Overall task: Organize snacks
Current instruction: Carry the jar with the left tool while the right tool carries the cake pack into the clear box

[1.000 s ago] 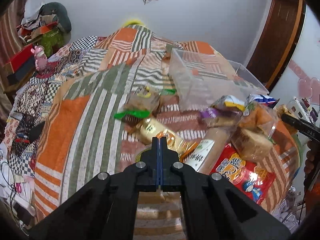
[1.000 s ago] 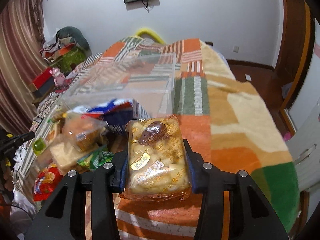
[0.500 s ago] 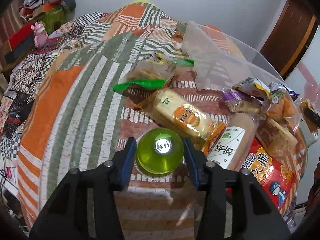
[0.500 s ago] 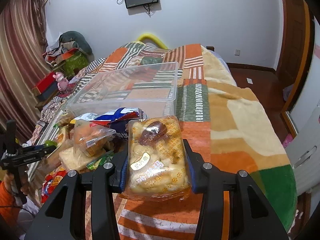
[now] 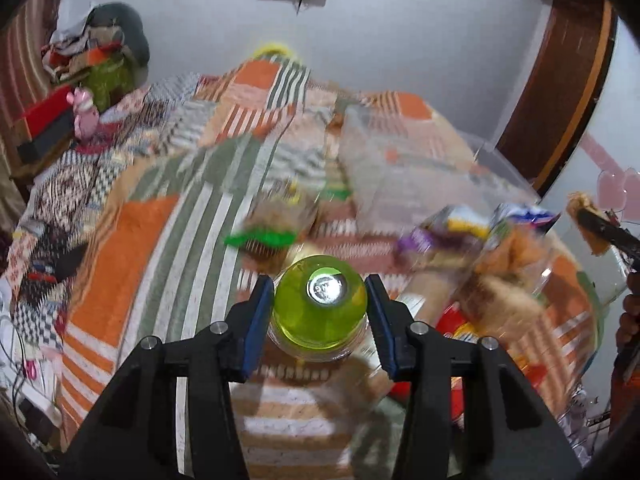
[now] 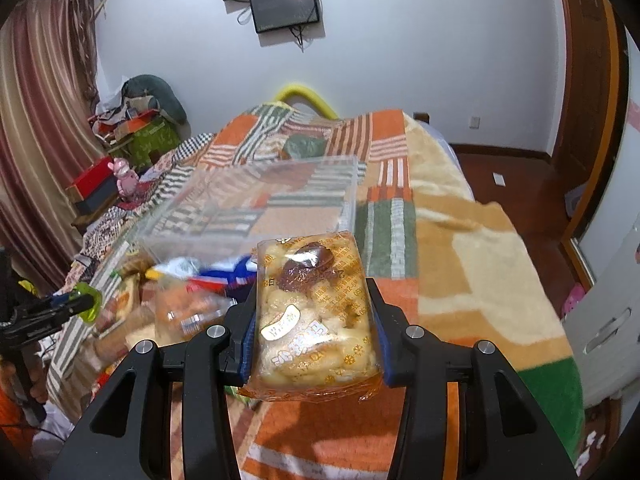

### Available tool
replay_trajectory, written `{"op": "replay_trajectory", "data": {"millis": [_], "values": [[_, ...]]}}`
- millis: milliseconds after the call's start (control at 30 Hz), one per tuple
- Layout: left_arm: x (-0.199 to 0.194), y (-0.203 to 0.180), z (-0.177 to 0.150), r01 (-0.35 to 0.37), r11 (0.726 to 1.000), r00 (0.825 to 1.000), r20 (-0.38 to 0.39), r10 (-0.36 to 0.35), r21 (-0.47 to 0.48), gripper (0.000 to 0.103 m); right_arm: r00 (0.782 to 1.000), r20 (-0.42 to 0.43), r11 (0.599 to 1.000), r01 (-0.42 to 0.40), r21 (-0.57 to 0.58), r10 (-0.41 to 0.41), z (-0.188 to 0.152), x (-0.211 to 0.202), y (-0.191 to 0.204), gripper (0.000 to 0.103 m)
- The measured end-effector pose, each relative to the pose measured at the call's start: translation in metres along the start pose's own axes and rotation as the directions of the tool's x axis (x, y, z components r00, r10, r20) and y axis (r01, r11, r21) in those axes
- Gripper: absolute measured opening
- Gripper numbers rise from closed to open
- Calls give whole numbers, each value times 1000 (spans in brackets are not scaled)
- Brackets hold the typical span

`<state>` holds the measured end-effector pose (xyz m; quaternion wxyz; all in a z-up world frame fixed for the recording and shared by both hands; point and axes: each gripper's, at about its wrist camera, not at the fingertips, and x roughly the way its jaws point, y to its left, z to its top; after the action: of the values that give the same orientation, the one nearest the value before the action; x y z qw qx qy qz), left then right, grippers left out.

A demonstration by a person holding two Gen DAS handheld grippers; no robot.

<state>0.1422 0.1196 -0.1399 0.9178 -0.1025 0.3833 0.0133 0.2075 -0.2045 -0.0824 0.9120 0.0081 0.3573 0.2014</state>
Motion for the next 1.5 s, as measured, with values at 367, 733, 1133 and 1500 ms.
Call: {"op": "replay_trajectory", "data": {"millis": [367,733,1133,1500], "values": [[1,-40,61,55,997,992,113,-61,52,46,998,61,1000,-9,-19,10,33,15,8,42],[41,-66,102,73,995,990,115,-81,75,46,999,37,1000,-6,-22,7,47,49,13,42],[102,-80,120,50,993,998,25,-53,109,46,998,-57,998,14,-58,-17,52,95,10,42],[136,-86,115,47,991,998,-38,-42,125,46,991,-134,996,6,-89,-18,50,112,11,42]]}}
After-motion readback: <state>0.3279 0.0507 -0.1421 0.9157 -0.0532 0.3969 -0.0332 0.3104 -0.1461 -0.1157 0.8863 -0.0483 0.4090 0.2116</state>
